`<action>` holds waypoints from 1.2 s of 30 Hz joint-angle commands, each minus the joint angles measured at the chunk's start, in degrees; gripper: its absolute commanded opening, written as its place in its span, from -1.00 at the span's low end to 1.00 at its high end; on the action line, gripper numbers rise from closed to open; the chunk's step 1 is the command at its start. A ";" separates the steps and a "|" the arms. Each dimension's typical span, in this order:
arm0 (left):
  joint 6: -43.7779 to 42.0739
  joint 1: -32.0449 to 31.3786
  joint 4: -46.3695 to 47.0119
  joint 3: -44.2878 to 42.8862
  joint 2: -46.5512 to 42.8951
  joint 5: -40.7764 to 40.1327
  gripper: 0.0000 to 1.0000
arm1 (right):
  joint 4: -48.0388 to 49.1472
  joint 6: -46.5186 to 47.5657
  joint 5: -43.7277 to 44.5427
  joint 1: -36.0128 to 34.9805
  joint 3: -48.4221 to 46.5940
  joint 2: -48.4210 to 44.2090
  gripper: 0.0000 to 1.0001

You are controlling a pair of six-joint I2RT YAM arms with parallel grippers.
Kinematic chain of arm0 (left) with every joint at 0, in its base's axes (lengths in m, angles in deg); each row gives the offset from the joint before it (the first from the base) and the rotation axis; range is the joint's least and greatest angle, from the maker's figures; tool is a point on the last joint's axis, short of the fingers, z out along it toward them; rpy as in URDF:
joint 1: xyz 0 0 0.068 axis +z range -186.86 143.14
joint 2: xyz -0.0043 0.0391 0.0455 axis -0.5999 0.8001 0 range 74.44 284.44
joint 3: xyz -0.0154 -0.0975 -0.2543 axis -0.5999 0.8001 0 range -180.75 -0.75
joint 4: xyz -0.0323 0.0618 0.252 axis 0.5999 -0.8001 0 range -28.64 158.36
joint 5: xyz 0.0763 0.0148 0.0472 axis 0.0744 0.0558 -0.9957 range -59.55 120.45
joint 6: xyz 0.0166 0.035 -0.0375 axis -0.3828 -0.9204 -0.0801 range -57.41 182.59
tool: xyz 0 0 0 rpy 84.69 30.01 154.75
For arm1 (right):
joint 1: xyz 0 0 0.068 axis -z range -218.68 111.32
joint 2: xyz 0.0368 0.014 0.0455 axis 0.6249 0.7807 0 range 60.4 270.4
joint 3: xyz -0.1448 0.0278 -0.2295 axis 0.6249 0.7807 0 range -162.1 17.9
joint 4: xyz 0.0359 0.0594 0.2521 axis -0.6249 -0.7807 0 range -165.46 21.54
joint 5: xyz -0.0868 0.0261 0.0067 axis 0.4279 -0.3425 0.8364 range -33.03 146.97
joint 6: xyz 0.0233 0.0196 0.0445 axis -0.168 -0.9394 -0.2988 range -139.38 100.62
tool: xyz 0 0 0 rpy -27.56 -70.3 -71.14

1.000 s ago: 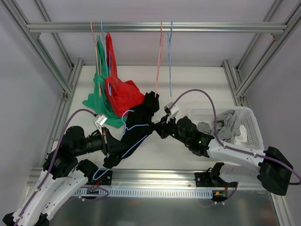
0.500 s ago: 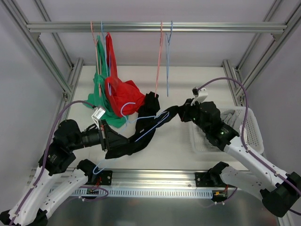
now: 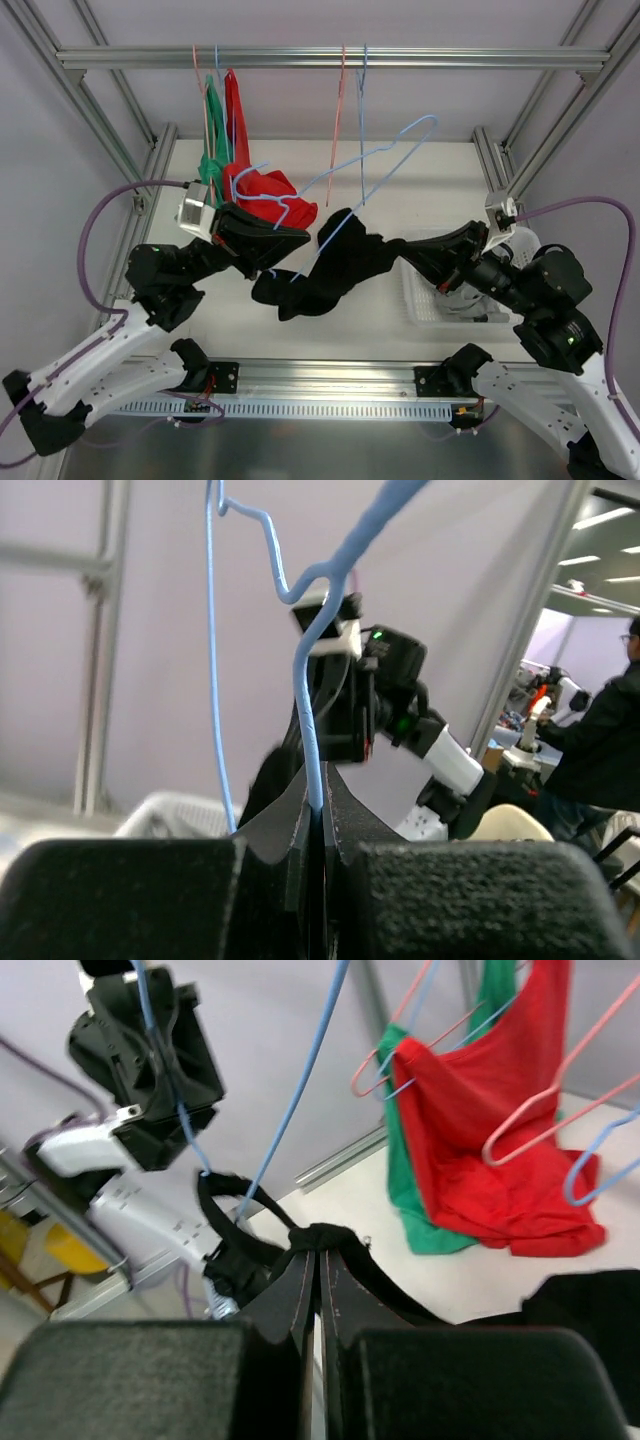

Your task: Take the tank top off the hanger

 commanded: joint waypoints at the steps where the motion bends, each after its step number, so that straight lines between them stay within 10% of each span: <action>1: -12.25 -8.84 26.07 -3.19 7.84 -9.27 -1.00 | -1.37 -2.71 -10.84 0.14 -1.86 0.53 -0.99; 8: -20.53 -13.69 33.49 -4.96 14.72 -16.04 -1.00 | -13.22 1.06 -9.29 -0.30 -1.43 4.04 -0.99; 18: -29.77 -15.19 2.31 7.33 -11.99 -44.68 -1.00 | -2.27 -0.51 13.95 -14.54 13.25 14.93 -0.99; 19: -29.33 -15.19 -0.68 7.78 -13.66 -46.53 -1.00 | -1.90 -2.34 17.14 -14.46 14.39 16.51 -0.89; 20: -27.50 -15.19 -6.63 8.13 -16.20 -50.46 -1.00 | -1.89 -2.97 19.96 -14.54 14.40 19.48 0.10; 22: -25.90 -15.18 -12.72 7.79 -17.71 -53.48 -1.00 | -2.68 -4.98 28.40 -14.63 13.88 21.53 0.77; 36: -17.10 -15.19 -40.79 -4.42 -3.67 -67.28 -1.00 | -7.34 -4.03 35.11 -14.63 12.56 11.17 0.99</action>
